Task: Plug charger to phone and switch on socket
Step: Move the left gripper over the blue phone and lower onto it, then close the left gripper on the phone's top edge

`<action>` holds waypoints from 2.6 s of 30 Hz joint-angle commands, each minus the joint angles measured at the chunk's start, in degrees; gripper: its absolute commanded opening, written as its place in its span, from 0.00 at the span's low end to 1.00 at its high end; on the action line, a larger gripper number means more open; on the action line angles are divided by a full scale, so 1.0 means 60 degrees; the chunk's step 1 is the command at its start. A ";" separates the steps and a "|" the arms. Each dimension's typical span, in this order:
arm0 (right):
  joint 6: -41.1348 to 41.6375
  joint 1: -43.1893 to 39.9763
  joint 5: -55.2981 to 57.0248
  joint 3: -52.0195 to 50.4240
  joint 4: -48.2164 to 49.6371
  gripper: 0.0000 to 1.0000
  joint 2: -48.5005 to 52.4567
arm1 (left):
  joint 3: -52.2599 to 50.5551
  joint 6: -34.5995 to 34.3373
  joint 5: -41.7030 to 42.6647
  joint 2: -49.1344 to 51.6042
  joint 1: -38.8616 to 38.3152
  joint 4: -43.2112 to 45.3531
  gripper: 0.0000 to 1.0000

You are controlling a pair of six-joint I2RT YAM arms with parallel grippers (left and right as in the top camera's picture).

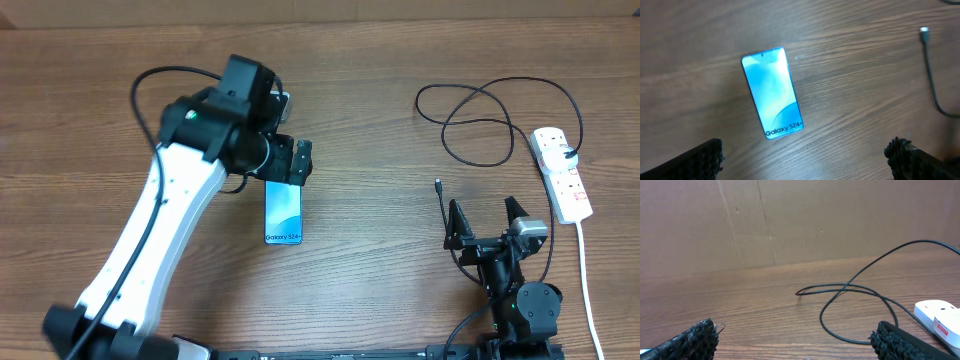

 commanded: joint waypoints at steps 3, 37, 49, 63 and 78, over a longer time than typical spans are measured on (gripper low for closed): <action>-0.0007 -0.0022 0.0087 -0.0102 0.0051 1.00 -0.0095 | 0.0193 -0.2218 -0.1144 0.1144 -0.0029 -0.0280 1.00; -0.0007 -0.0022 0.0087 -0.0102 0.0051 1.00 -0.0095 | -0.0667 -0.2280 -0.1960 0.4776 -0.0816 0.0882 1.00; -0.0007 -0.0022 0.0087 -0.0102 0.0051 1.00 -0.0095 | -0.0820 -0.2269 -0.2907 0.4776 -0.0809 0.0827 0.99; -0.0007 -0.0022 0.0087 -0.0102 0.0051 1.00 -0.0095 | -0.1359 -0.2251 -0.2506 0.4776 -0.0816 0.1362 0.99; -0.0007 -0.0022 0.0087 -0.0102 0.0051 1.00 -0.0095 | -0.3202 -0.2237 -0.1490 0.4776 -0.0816 0.3089 1.00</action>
